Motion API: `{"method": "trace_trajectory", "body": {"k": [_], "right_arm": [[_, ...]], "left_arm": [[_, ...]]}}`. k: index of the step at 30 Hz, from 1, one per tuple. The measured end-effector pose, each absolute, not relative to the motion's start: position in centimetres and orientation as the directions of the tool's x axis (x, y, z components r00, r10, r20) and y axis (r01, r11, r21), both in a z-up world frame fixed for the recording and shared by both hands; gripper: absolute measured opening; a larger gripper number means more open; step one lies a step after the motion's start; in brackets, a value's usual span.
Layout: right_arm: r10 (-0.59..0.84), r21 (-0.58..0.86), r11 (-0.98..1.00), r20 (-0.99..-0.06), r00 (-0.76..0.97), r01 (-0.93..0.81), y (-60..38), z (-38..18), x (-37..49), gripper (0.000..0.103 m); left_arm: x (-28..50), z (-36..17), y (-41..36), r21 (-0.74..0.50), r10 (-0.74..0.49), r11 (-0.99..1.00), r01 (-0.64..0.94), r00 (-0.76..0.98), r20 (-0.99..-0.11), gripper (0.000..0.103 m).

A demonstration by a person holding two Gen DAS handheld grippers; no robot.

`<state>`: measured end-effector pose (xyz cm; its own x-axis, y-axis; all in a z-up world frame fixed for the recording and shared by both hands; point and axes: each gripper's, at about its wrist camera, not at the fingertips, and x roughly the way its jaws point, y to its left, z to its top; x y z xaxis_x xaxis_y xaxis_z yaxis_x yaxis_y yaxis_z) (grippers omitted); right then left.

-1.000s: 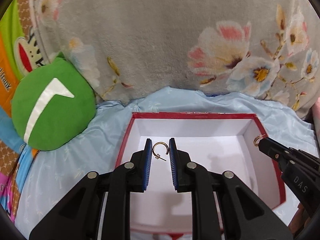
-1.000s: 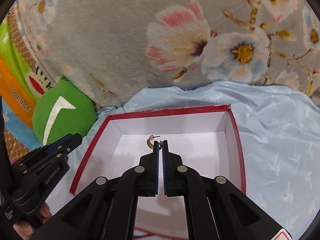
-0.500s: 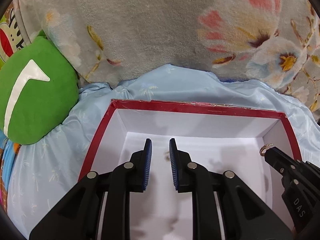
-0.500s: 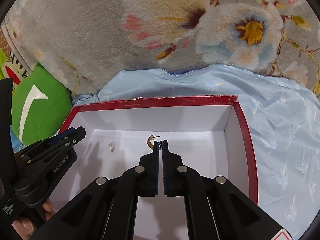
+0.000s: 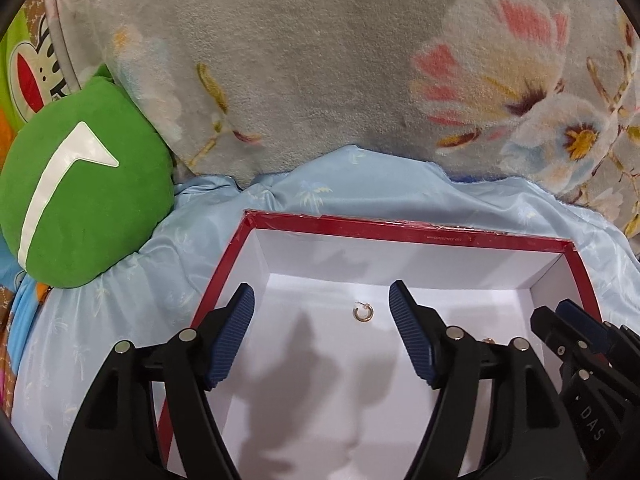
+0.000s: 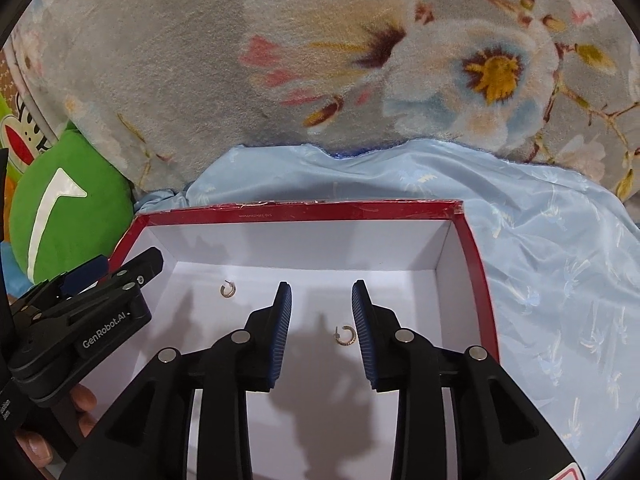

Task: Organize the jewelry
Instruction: 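Withdraw the right tool from the box toward the gold watch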

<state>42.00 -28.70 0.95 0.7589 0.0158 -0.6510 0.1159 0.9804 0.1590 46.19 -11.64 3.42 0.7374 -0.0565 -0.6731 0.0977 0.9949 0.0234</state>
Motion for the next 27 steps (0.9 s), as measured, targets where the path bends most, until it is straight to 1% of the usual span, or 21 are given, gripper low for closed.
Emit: {"method": "trace_trajectory", "body": {"k": [5, 10, 11, 12, 13, 17, 22, 27], "right_arm": [[0.009, 0.151, 0.982, -0.629, 0.778, 0.111, -28.4, 2.5, 39.2, 0.031], [0.018, 0.160, 0.983, -0.596, 0.803, 0.096, -27.7, 4.7, 34.0, 0.032], [0.018, 0.157, 0.983, -0.589, 0.808, 0.093, -27.4, 5.1, 32.8, 0.033], [0.017, 0.153, 0.984, -0.579, 0.815, 0.088, -27.1, 5.5, 31.4, 0.034], [0.016, 0.149, 0.985, -0.572, 0.820, 0.085, -26.8, 5.8, 30.2, 0.035], [0.019, 0.145, 0.987, -0.543, 0.839, 0.071, -25.8, 6.7, 24.8, 0.037], [0.022, 0.149, 0.986, -0.535, 0.845, 0.069, -25.0, 6.1, 18.8, 0.037], [0.019, 0.166, 0.982, -0.575, 0.818, 0.094, -25.1, 3.1, 13.7, 0.037]], "left_arm": [[43.6, 4.9, -11.1, 0.025, -0.074, 0.993, 0.119, 0.750, -0.657, 0.067], [38.7, 7.6, -10.0, 0.022, -0.105, 0.988, 0.154, 0.765, -0.635, 0.068], [37.6, 8.1, -9.7, 0.025, -0.109, 0.987, 0.160, 0.770, -0.629, 0.070], [36.2, 8.6, -9.5, 0.032, -0.112, 0.985, 0.168, 0.777, -0.619, 0.076], [35.0, 9.1, -9.3, 0.039, -0.114, 0.984, 0.173, 0.785, -0.609, 0.077], [29.8, 10.3, -8.2, 0.078, -0.112, 0.979, 0.189, 0.814, -0.570, 0.079], [24.5, 9.7, -6.2, 0.056, -0.152, 0.972, 0.230, 0.788, -0.596, 0.080], [20.3, 6.6, -3.7, 0.053, -0.140, 0.973, 0.227, 0.750, -0.646, 0.081]]}}
